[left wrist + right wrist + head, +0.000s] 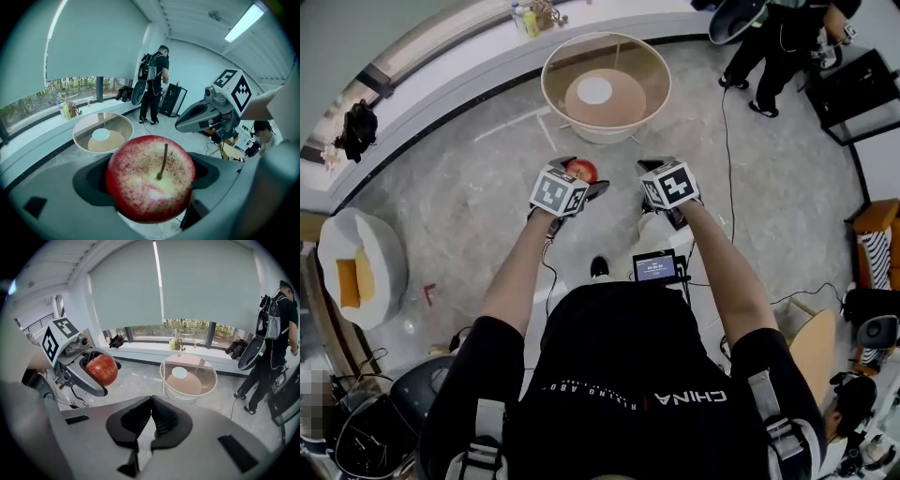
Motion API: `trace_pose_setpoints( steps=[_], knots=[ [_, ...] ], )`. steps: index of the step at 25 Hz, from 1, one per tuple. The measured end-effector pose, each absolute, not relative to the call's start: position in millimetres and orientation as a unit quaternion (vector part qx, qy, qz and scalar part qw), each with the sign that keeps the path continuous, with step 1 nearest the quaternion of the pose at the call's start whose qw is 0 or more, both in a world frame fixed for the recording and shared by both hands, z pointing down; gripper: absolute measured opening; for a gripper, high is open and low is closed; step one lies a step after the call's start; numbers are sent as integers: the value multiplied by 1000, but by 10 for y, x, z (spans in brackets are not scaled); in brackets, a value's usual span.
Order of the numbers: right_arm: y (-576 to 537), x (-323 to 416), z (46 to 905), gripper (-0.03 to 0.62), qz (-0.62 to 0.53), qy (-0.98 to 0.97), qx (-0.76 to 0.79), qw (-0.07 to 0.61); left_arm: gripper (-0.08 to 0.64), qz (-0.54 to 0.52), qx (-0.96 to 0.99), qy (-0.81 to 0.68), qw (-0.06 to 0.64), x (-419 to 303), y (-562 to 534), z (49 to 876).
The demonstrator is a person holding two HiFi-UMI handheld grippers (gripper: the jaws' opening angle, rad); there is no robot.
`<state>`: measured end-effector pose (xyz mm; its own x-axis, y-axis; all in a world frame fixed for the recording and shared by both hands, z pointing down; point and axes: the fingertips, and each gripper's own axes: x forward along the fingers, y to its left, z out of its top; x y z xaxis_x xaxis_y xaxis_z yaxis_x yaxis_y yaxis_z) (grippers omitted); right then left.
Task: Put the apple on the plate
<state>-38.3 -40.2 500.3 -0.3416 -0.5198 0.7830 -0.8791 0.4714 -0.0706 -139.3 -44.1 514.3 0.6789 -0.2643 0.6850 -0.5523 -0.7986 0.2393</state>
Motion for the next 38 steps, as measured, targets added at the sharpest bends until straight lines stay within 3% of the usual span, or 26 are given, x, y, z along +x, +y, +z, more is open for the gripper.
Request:
trace_pose_setpoints(
  steps=[14,23,38],
  knots=[
    [-2300,-63,5343,28,178,-829,343,403,440,340,864,-286,237,-777,-2314,5306],
    [-3026,219,5456,29,223,-833,312,398,440,323,865,-301,240,-329,-3152,5252],
    [-3655,-143,5352,28,281,-811,376,349,440,352,869,-260,233,-794,-3614,5324]
  ],
)
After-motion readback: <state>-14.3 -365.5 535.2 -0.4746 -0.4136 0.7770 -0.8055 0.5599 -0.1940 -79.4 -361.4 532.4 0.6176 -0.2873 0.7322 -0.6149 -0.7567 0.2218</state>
